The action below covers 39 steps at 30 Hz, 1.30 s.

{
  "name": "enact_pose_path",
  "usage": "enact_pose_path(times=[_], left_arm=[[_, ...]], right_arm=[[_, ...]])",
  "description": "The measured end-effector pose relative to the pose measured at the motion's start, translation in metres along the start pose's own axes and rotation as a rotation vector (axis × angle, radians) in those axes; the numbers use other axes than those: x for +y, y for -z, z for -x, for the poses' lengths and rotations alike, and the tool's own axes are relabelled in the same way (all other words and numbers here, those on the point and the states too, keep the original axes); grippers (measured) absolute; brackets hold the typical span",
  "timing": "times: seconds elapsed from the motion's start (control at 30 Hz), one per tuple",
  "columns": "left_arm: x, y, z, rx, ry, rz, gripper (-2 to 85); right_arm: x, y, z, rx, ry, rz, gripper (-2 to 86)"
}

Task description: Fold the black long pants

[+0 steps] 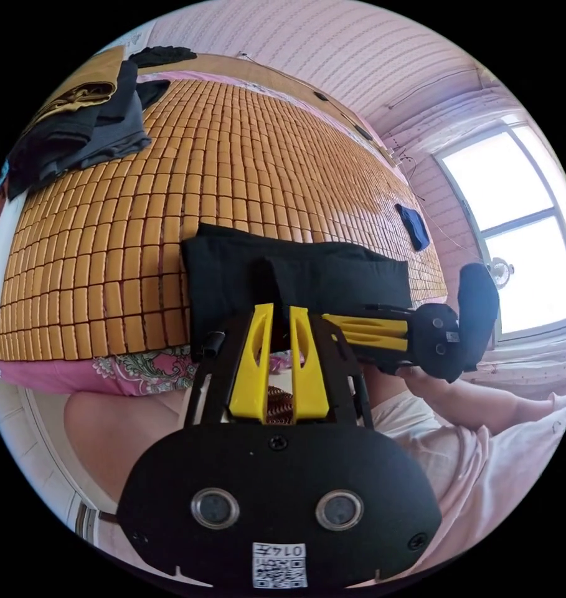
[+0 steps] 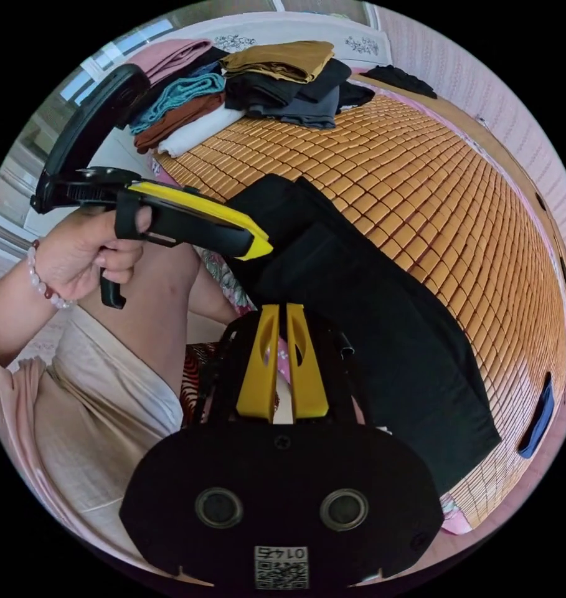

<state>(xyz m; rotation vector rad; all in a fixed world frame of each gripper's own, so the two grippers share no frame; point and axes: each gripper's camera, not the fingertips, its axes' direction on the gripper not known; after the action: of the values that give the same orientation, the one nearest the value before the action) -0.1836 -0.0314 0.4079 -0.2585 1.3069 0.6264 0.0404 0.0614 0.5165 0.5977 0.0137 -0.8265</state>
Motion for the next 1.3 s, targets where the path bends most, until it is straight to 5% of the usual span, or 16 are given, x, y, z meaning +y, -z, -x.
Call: enact_pose_path(times=[0.13,0.27,0.53,0.77,0.87,1.0,1.1,1.2,1.3], left_arm=[[-0.017,-0.039,-0.017,0.006,-0.018,0.112,10.1],[-0.016,-0.058,-0.047,-0.142,-0.123,0.148,4.2],[0.003,-0.001,-0.119,-0.174,-0.324,-0.062,1.4],[0.013,-0.061,-0.034,-0.407,-0.091,0.150,3.8],[0.018,-0.056,-0.021,-0.283,-0.002,0.060,4.9],[0.029,-0.035,-0.042,-0.347,-0.022,-0.028,4.5],[0.041,-0.037,-0.086,-0.351,-0.171,-0.068,1.1],[0.046,-0.091,-0.166,-0.169,-0.480,0.070,-0.5],[0.052,-0.156,-0.235,-0.241,-0.733,0.109,-0.9]], right_arm=[[0.000,0.018,0.001,0.024,0.017,-0.018,0.3],[0.015,0.038,-0.008,0.075,-0.010,-0.025,-0.2],[0.045,0.087,-0.044,0.056,-0.188,-0.113,-0.9],[0.048,0.087,-0.071,0.055,-0.296,-0.092,-0.9],[0.050,0.085,-0.082,0.072,-0.349,-0.066,-0.9],[0.047,0.083,-0.089,0.139,-0.356,-0.024,-0.9],[0.025,0.075,-0.090,0.180,-0.278,0.024,-1.0],[-0.023,0.068,-0.087,0.162,-0.140,0.057,-1.0],[-0.077,0.052,-0.088,0.235,-0.042,0.139,-0.9]])
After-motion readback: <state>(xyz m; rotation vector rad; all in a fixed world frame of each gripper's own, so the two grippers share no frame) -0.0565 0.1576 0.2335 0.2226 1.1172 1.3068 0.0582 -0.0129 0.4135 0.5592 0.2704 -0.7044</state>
